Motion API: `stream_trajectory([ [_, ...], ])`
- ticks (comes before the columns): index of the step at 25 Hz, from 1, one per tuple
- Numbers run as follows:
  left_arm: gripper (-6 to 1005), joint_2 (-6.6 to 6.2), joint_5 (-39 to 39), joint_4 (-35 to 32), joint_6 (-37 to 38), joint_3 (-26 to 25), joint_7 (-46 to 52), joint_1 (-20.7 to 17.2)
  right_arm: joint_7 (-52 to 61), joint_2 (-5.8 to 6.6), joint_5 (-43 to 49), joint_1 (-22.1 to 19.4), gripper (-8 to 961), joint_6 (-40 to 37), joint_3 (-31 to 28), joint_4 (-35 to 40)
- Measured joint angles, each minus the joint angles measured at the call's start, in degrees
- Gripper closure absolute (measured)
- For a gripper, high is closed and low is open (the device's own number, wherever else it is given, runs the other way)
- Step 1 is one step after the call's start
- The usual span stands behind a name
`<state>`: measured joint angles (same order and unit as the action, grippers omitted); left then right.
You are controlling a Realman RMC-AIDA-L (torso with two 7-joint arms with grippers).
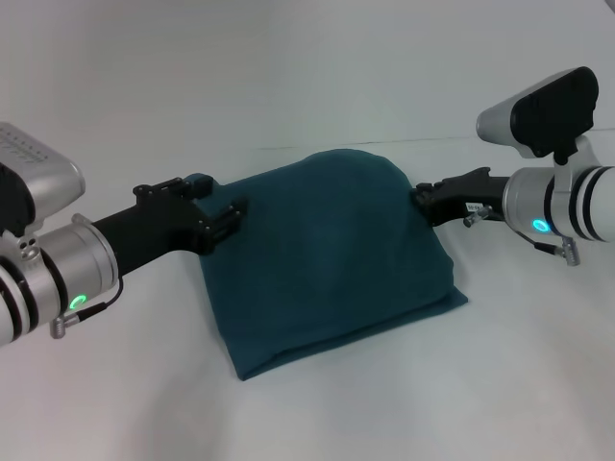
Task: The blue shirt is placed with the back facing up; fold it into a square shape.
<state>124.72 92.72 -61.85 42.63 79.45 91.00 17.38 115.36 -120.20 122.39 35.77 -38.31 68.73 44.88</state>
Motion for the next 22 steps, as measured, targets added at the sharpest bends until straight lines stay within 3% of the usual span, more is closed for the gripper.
stream_trajectory([
  [8,460,0.00,0.00,0.55,0.00,-0.08,-0.21,0.00,5.94,0.26,1.65,-3.04,810,-3.54,0.10,5.27],
  [15,459,0.00,0.00,0.75,0.00,-0.09,-0.20,0.03,20.32,-0.03,13.11,-4.80,615,-5.47,4.25,12.62],
  [22,459,0.00,0.00,1.18,0.00,-0.08,-0.22,0.12,40.46,-0.08,29.56,-5.40,357,-13.20,9.95,22.40],
])
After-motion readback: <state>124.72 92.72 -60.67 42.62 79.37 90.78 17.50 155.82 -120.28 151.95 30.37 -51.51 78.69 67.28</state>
